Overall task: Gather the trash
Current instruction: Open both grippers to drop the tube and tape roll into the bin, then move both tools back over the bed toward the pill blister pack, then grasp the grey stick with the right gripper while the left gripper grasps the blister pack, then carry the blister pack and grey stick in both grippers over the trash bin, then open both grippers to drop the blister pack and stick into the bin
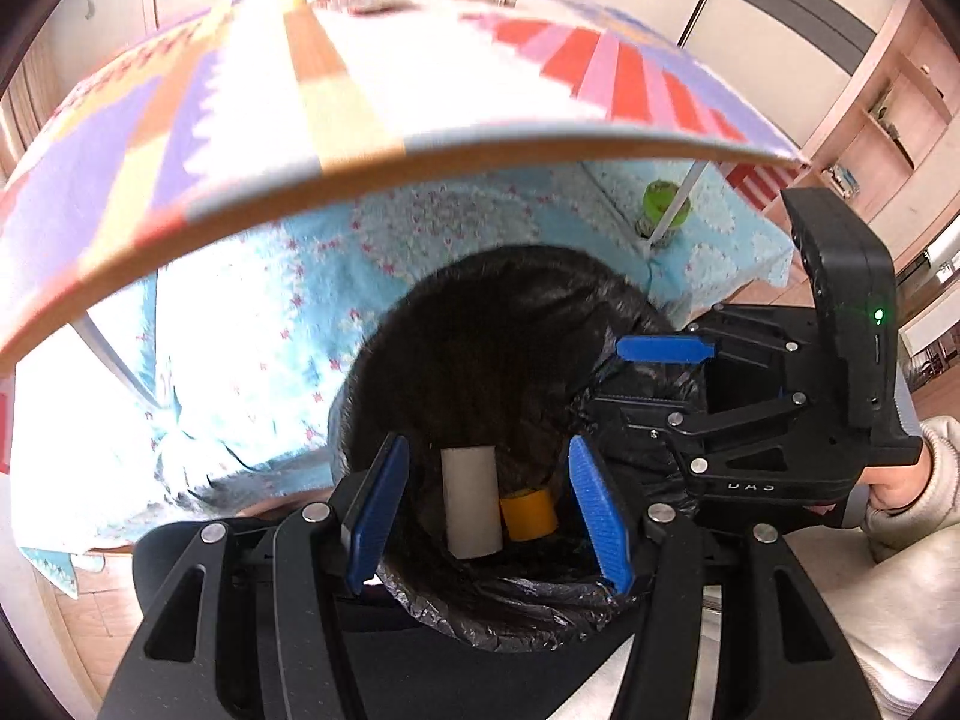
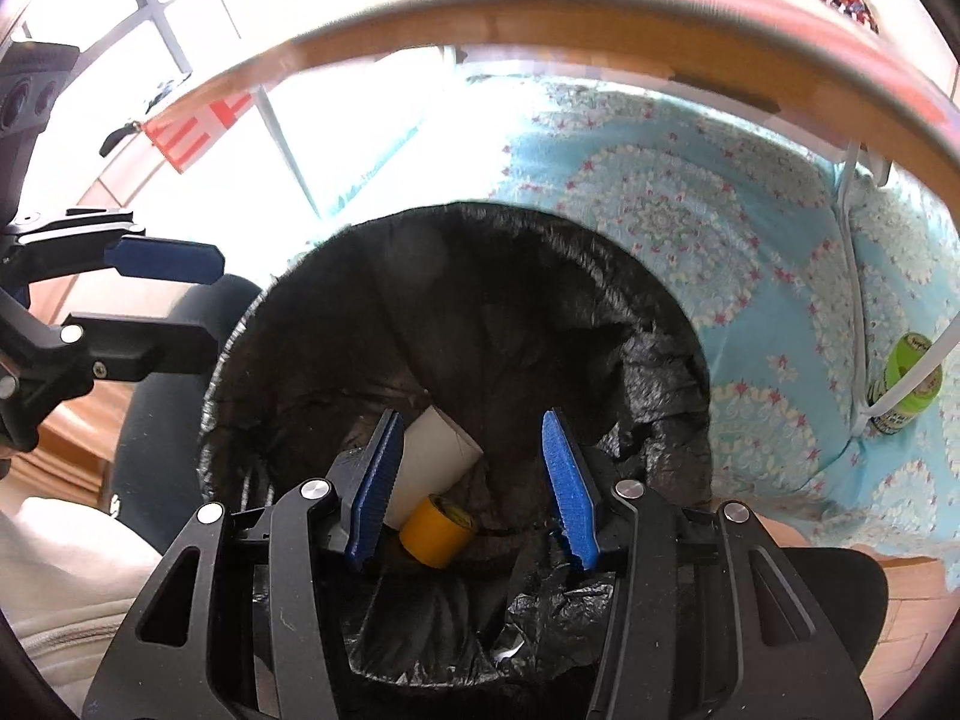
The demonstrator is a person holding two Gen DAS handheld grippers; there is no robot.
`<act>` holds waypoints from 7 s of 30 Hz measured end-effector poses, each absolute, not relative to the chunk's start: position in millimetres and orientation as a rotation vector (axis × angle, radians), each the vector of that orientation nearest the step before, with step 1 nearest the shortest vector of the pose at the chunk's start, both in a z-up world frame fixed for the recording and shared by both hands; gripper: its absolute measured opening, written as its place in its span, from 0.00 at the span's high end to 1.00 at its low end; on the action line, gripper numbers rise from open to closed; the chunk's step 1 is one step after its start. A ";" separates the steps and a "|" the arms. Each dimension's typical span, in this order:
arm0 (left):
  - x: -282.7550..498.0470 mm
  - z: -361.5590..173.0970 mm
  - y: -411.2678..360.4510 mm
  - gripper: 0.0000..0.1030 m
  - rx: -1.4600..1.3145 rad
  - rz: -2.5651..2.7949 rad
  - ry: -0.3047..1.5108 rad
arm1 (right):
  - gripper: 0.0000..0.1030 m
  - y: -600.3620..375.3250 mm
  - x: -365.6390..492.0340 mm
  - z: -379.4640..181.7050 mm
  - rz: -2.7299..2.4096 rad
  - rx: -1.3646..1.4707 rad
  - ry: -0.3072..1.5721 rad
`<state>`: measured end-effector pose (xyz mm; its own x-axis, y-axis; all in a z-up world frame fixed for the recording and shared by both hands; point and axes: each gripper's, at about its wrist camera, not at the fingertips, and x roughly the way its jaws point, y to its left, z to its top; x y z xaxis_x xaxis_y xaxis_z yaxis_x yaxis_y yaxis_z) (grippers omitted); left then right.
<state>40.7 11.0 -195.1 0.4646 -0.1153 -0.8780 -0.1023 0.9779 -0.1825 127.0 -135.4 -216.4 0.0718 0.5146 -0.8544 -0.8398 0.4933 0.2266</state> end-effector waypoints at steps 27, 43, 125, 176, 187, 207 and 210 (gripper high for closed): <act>86.7 -88.0 32.6 0.48 -0.149 0.059 0.838 | 0.53 -140.8 177.6 -94.3 1.042 -0.298 0.765; 188.3 -76.5 79.9 0.25 -0.209 0.150 0.840 | 0.53 -118.5 262.2 -79.7 0.983 -0.315 0.691; 234.0 -108.4 77.6 0.43 -0.127 0.319 0.867 | 0.88 -54.4 324.2 -102.8 0.982 -0.345 0.829; 15.9 -130.4 -21.6 0.43 -0.155 0.068 0.950 | 0.88 -175.8 118.8 -119.8 1.103 -0.292 0.889; 26.7 -202.6 -7.2 0.43 -0.187 0.086 1.130 | 0.88 -168.8 107.4 -177.1 1.089 -0.320 1.058; 55.9 -276.3 -16.2 0.43 -0.223 0.015 1.309 | 0.88 -144.0 108.2 -244.7 1.057 -0.384 1.260; 56.8 -279.8 -16.4 0.43 -0.224 0.023 1.325 | 0.88 -144.9 109.6 -247.6 1.060 -0.380 1.266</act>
